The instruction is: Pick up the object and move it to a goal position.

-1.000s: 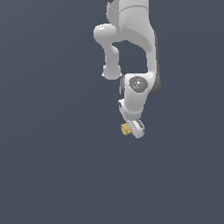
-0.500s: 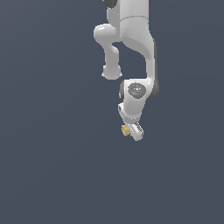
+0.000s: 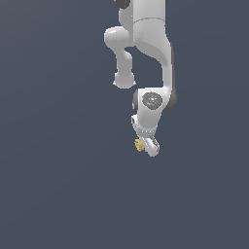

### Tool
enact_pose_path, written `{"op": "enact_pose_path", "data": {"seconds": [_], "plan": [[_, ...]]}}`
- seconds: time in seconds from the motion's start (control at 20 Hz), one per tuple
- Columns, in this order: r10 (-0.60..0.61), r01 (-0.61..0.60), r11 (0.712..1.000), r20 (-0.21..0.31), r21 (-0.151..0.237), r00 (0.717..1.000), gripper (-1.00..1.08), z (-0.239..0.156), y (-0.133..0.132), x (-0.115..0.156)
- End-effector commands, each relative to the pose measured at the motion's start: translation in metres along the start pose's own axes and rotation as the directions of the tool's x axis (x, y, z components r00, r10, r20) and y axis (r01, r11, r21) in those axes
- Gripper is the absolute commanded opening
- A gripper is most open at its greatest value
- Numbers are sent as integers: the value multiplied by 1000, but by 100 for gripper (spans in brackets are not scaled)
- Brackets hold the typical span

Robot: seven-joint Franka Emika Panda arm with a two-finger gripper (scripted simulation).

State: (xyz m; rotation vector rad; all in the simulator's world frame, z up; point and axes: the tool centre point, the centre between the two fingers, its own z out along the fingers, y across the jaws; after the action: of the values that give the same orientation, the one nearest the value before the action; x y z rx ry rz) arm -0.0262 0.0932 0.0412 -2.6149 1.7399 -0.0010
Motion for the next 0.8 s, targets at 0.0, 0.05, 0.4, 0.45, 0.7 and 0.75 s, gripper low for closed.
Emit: {"op": "enact_pose_path", "data": {"seconds": [0.0, 0.05, 0.4, 0.45, 0.7, 0.75], "plan": [[0, 0, 1000, 0, 0, 1000, -100, -1, 0, 0], [0, 0, 1000, 0, 0, 1000, -100, -2, -1, 1], [0, 0, 1000, 0, 0, 1000, -100, -28, -7, 9], [0, 0, 1000, 0, 0, 1000, -100, -34, -9, 11], [1, -1, 1000, -1, -1, 1000, -100, -71, -18, 23], [1, -1, 1000, -1, -1, 1000, -100, -79, -21, 25]]}}
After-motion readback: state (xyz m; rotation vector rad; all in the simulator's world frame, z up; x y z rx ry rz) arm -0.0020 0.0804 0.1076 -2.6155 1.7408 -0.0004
